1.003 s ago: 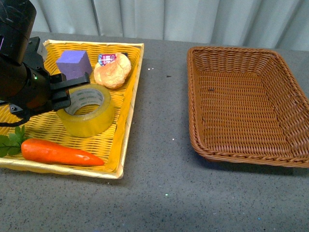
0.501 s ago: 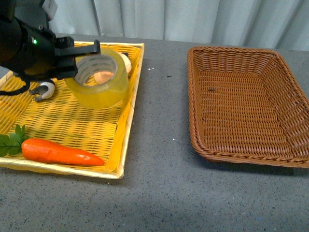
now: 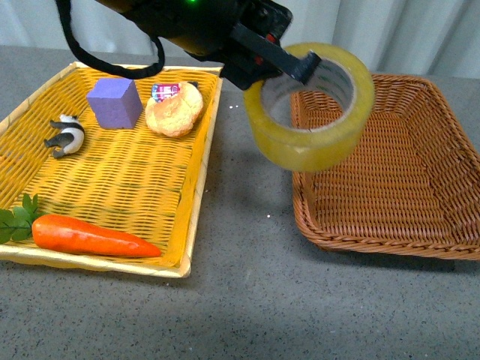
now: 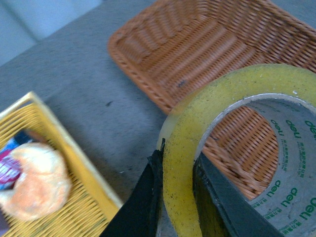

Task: Move tape to another basket

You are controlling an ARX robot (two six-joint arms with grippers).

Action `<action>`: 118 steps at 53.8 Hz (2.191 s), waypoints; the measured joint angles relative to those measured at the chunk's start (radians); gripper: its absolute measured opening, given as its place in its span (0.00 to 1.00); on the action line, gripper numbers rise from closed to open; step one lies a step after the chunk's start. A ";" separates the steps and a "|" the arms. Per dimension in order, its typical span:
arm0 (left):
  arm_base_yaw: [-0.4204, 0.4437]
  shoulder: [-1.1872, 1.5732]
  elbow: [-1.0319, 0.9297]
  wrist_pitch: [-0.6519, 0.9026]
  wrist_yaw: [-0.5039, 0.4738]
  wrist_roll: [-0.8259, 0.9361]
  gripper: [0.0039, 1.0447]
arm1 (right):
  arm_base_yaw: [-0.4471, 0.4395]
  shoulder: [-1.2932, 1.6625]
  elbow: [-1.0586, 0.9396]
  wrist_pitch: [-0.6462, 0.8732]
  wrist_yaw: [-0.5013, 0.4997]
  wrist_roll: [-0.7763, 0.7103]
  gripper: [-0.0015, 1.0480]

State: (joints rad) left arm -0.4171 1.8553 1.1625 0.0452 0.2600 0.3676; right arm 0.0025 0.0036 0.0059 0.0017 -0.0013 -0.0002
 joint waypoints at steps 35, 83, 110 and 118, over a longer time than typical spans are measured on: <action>-0.071 0.071 0.117 -0.103 0.040 0.212 0.13 | 0.000 0.000 0.000 0.000 0.000 0.000 0.91; -0.072 0.073 0.118 -0.104 0.040 0.216 0.13 | 0.172 1.244 0.547 0.092 -0.081 -0.196 0.91; -0.072 0.073 0.118 -0.104 0.040 0.216 0.13 | 0.251 1.495 0.692 0.108 -0.024 -0.036 0.91; -0.072 0.073 0.118 -0.104 0.040 0.216 0.13 | 0.250 1.524 0.702 0.106 -0.013 -0.002 0.91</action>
State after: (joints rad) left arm -0.4892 1.9282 1.2808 -0.0586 0.3000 0.5838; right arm 0.2527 1.5272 0.7078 0.1081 -0.0143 -0.0025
